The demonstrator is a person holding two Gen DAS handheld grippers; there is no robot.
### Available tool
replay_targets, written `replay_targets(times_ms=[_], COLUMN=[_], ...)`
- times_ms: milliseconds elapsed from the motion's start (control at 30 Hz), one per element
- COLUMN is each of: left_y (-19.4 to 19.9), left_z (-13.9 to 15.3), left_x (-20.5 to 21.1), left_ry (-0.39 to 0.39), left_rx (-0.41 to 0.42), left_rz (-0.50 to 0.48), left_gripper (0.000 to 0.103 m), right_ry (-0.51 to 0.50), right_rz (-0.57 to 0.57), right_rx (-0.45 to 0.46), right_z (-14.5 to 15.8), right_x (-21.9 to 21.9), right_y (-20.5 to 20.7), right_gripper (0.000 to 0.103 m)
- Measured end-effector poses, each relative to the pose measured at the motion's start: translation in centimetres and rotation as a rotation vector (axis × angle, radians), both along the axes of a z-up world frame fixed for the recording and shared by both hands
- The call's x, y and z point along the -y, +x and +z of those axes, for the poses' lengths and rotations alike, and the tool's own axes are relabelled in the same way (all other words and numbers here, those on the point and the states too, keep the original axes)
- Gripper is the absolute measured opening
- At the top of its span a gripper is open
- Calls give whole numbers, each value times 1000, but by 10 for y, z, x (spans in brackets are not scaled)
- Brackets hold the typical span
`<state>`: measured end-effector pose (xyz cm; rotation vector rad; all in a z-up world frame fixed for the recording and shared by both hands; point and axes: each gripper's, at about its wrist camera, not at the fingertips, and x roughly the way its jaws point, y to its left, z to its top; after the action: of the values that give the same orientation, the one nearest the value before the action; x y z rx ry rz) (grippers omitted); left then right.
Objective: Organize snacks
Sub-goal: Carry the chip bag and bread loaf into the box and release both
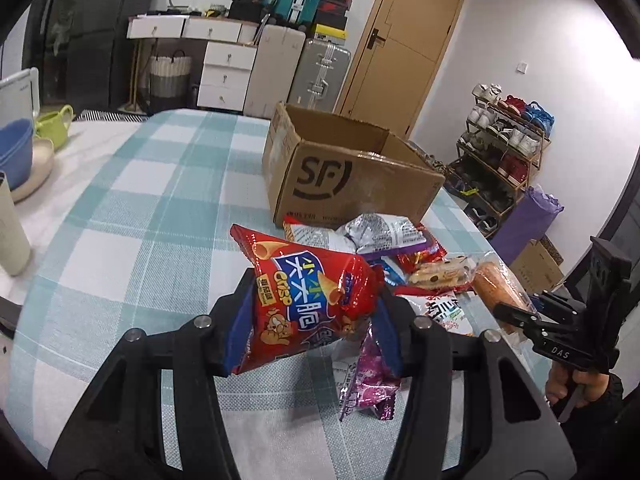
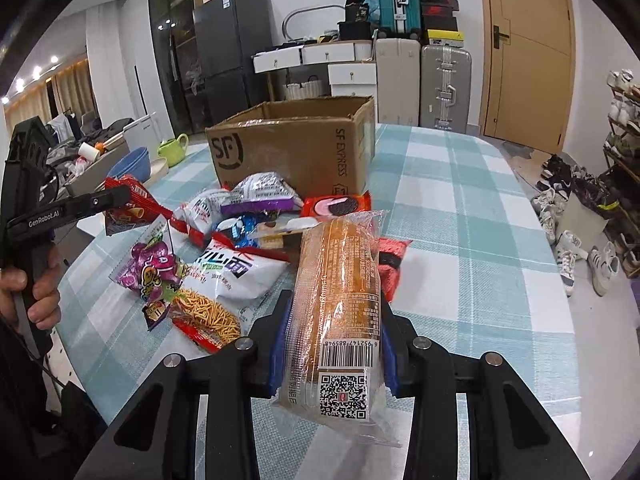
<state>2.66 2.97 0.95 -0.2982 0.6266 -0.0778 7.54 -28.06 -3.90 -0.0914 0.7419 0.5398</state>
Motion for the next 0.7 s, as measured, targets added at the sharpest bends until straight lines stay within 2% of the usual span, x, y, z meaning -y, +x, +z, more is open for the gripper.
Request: replay_targets(times_ms=[433,700], left_y=[-4,11], left_z=[38,62], left_x=[12,20], left_ry=[79,129], left_rx=[70,103], left_rz=[20,24], left_gripper=[50,50], right_ry=[81,135], right_rz=[25,42], right_rx=[103,103], right_z=[45,65], right_x=[-11,-25], right_y=[6,30], right_gripper=[38,38])
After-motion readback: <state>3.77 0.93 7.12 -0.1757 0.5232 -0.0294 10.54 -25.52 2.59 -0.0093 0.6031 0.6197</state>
